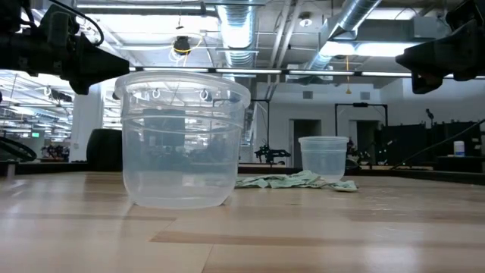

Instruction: Pick and place Stevia / Truvia into bins

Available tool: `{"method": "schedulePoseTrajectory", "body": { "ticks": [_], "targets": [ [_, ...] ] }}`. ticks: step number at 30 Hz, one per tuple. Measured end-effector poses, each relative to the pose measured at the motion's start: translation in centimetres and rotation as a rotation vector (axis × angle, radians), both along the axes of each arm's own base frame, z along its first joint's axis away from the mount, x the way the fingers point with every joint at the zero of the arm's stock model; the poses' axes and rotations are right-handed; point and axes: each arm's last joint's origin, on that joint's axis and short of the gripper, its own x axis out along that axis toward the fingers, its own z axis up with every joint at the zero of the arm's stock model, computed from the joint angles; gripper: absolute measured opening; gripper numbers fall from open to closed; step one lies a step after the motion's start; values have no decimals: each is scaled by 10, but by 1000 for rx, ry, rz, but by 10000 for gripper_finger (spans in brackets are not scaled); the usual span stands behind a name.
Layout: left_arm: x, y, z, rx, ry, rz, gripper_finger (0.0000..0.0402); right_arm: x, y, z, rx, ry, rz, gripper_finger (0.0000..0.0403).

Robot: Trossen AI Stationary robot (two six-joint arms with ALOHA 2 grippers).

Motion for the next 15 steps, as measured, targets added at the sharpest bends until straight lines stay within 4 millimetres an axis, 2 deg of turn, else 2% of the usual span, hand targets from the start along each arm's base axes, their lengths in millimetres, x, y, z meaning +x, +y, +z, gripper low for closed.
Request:
{"method": "schedulePoseTrajectory", "body": {
  "ticks": [13,15],
  "targets": [
    [0,0,0,0,0,0,104,0,0,0,4,-5,-2,75],
    [0,0,0,0,0,0,104,0,0,1,57,-13,2,75]
  ]
}}
